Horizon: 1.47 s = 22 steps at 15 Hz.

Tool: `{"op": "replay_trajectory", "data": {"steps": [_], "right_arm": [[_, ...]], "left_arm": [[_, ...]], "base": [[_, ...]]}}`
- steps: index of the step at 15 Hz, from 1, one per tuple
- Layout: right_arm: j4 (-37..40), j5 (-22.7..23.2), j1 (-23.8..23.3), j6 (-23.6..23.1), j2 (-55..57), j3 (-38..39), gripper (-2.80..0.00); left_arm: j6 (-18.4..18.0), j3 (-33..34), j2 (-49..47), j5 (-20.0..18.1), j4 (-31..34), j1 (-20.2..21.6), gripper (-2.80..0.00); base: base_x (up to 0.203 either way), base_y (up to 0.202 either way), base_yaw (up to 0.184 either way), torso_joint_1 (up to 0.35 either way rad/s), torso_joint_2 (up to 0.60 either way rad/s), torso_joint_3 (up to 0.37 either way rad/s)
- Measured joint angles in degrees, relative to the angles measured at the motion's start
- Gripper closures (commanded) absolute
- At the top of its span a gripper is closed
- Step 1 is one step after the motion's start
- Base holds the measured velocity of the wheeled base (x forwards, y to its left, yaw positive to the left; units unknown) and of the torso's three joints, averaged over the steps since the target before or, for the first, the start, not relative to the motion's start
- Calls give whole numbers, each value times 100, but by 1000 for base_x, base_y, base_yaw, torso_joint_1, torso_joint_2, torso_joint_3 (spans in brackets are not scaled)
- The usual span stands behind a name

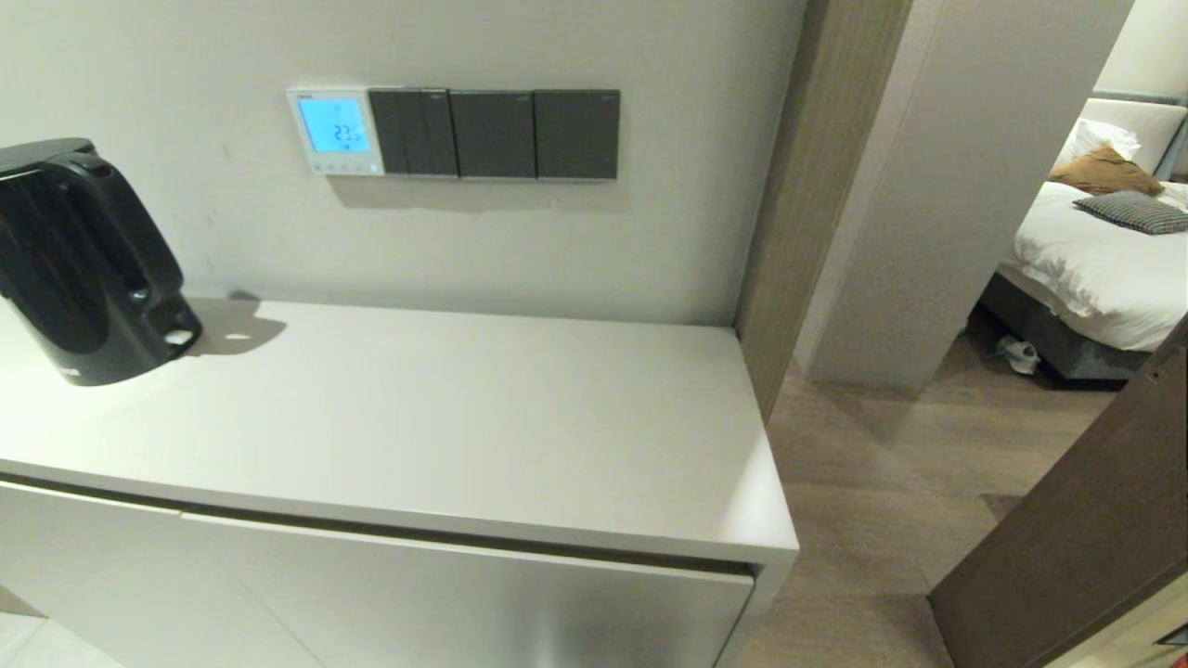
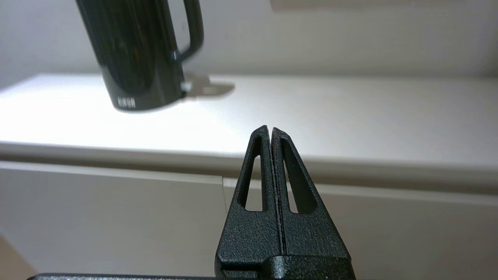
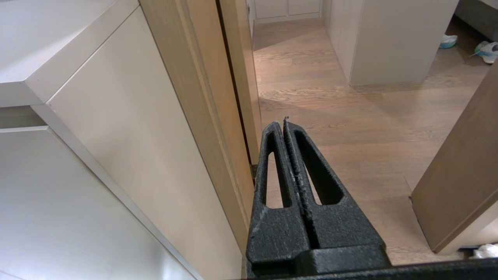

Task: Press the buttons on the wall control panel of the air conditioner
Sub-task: Turn off the central air conditioner

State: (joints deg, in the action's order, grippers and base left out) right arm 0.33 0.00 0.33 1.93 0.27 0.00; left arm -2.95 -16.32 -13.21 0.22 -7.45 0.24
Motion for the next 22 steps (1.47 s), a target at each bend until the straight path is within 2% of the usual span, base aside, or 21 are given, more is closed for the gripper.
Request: {"op": "replay_trajectory", "data": {"steps": [3,7,10,16,22], "right_arm": [[0,0,0,0,0,0,0],[0,0,0,-1,0,0,0],[0,0,0,0,0,0,0],[0,0,0,0,0,0,0],[0,2,0,0,0,0,0]], "left_arm": [[11,-490,-1058,-15,-774,-2,0],[44,-1138,-2470,-54,-1450,-74,0],[113,-1606,-3466,17,-1829,-584,0],[124,-2741,-5107,868,-1909,-1916,0],[100,-3965,-6558,972,-2065,-2114,0]], "base": [[0,0,0,0,0,0],[0,0,0,0,0,0],[0,0,0,0,0,0],[0,0,0,0,0,0],[0,0,0,0,0,0]]}}
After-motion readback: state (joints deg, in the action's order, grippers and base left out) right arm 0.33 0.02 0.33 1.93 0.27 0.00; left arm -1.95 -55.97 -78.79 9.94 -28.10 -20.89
